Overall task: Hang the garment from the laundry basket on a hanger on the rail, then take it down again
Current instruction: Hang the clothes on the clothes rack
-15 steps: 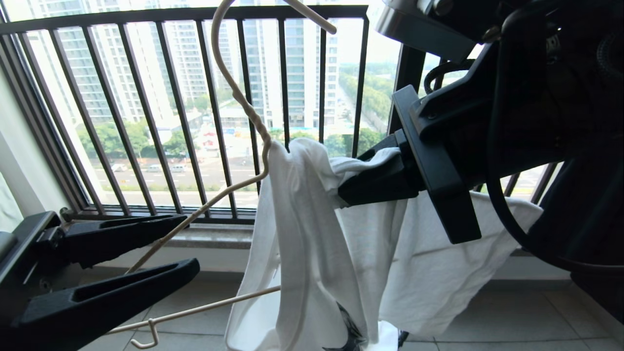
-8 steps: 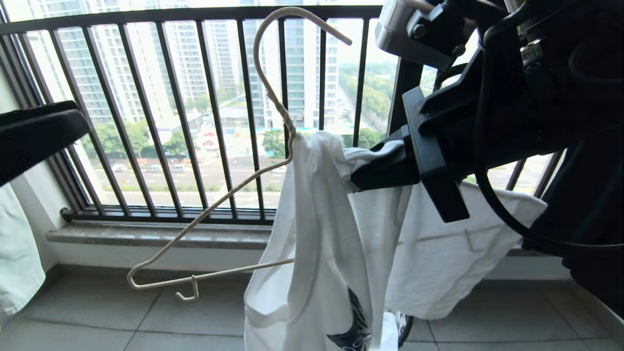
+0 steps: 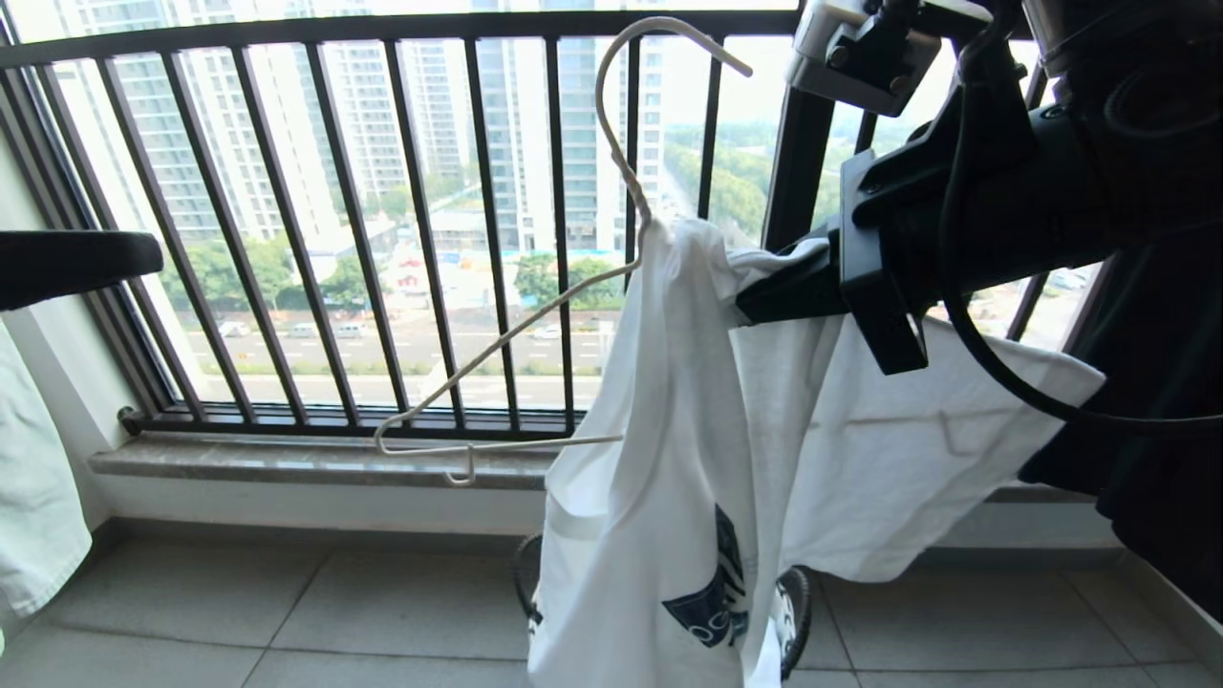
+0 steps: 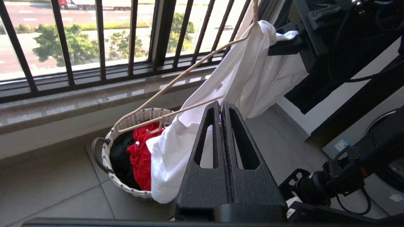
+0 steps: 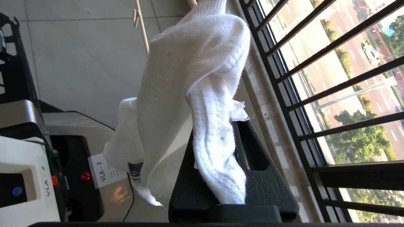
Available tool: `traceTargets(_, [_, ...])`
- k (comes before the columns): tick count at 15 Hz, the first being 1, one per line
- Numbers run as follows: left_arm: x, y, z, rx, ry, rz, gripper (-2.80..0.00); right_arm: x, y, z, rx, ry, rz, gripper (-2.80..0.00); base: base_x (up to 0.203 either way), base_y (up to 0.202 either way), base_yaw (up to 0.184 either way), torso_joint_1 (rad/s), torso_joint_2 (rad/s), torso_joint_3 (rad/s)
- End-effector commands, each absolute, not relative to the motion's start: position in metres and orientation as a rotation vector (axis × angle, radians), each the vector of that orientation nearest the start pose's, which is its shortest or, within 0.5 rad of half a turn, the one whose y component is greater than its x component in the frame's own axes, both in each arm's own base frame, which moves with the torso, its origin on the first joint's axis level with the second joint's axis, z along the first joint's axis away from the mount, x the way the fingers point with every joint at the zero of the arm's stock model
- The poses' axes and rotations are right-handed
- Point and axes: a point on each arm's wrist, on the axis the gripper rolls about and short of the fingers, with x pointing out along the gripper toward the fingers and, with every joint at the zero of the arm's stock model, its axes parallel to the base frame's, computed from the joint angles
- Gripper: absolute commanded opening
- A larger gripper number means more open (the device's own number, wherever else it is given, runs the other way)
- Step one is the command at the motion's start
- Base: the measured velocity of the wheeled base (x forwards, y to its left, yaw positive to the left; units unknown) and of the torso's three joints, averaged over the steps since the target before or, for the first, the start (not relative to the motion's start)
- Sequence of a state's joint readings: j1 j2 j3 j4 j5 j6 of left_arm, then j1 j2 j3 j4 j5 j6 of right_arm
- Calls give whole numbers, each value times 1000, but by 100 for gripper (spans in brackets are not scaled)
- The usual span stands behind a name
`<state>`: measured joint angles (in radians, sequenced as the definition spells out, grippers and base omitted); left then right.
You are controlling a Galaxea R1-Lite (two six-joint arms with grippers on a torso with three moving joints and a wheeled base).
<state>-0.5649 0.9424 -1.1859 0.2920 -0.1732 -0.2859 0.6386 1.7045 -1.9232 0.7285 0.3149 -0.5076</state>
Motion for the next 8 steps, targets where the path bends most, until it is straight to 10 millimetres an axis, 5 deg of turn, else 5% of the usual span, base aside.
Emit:
traceTargets(1, [83, -58, 352, -295, 430, -671, -280, 228, 169, 361, -537, 277, 1023, -280, 0, 0, 0, 0, 0, 0])
traceTargets(6, [116, -97, 314, -290, 724, -685, -280, 235, 175, 365, -463, 239, 1007, -280, 0, 0, 0, 0, 0, 0])
traceTargets(7, [123, -104, 304, -288, 734, -691, 0, 234, 177, 365, -454, 243, 1012, -280, 0, 0, 0, 0, 0, 0])
traceTargets(8, [131, -112, 297, -298, 720, -697, 0, 232, 178, 366, -443, 247, 1017, -280, 0, 0, 0, 0, 0, 0])
